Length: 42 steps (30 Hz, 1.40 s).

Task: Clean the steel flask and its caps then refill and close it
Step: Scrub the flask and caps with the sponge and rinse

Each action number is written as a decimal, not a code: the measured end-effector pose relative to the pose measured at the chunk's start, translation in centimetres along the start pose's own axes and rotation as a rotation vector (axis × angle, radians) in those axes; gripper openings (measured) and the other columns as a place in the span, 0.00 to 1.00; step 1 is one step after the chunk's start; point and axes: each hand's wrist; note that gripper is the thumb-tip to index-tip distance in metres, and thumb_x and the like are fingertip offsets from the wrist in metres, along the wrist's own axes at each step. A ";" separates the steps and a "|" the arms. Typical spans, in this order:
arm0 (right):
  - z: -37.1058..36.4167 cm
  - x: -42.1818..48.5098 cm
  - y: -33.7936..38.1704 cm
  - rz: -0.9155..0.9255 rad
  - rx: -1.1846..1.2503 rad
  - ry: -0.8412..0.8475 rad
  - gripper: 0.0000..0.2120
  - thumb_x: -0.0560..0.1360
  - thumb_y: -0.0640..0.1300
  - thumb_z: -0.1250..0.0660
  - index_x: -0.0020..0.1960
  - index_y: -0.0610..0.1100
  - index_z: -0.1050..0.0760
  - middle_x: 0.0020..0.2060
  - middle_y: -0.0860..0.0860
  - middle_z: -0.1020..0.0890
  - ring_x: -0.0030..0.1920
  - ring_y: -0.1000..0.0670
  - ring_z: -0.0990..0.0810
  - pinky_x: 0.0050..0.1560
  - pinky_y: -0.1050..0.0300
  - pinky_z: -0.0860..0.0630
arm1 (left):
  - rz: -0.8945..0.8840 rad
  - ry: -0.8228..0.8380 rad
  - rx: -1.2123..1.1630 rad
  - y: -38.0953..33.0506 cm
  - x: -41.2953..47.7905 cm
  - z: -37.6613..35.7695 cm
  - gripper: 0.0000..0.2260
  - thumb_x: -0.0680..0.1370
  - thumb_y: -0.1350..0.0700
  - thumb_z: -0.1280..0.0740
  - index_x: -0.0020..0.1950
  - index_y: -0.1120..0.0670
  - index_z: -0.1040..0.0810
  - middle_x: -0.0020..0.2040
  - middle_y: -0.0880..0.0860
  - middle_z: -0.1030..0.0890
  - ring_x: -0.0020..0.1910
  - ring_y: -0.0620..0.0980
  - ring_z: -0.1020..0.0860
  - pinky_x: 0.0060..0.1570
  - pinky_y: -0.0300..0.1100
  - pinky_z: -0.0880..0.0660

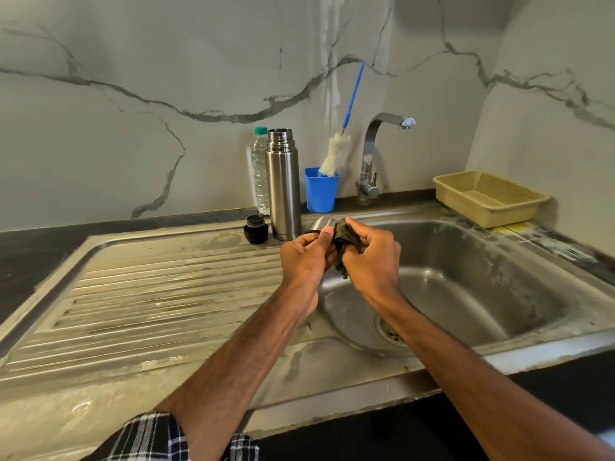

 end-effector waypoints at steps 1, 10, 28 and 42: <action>0.0 -0.1 -0.1 0.028 -0.012 0.027 0.27 0.72 0.27 0.34 0.68 0.43 0.23 0.60 0.50 0.17 0.63 0.51 0.20 0.66 0.53 0.23 | 0.015 -0.006 -0.009 -0.2 0.1 0.0 0.12 0.81 0.55 0.30 0.53 0.65 0.17 0.42 0.58 0.15 0.37 0.47 0.17 0.39 0.37 0.18; -0.1 -0.1 -0.2 0.211 -0.033 0.116 0.31 0.69 0.21 0.35 0.68 0.41 0.25 0.69 0.45 0.24 0.72 0.53 0.29 0.72 0.62 0.33 | 0.094 -0.042 -0.112 -1.2 0.0 0.2 0.10 0.83 0.55 0.34 0.48 0.60 0.17 0.44 0.57 0.13 0.42 0.50 0.15 0.48 0.45 0.16; -0.1 0.4 -0.7 0.289 0.011 0.110 0.32 0.67 0.21 0.39 0.66 0.41 0.22 0.66 0.47 0.21 0.72 0.53 0.28 0.74 0.58 0.33 | 0.088 -0.044 -0.072 -2.3 -0.1 0.6 0.10 0.83 0.56 0.34 0.49 0.61 0.17 0.44 0.58 0.13 0.43 0.51 0.14 0.41 0.42 0.16; -0.5 0.2 0.0 0.003 0.198 -0.007 0.28 0.75 0.28 0.32 0.73 0.43 0.28 0.65 0.51 0.20 0.64 0.57 0.21 0.63 0.67 0.26 | 0.122 -0.098 -0.324 -2.7 -0.2 0.2 0.05 0.83 0.60 0.34 0.52 0.62 0.22 0.44 0.59 0.15 0.40 0.51 0.15 0.42 0.42 0.16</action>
Point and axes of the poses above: each hand's wrist, its own x-axis towards the middle knuckle, its own z-axis out of the back of the hand, y = z × x
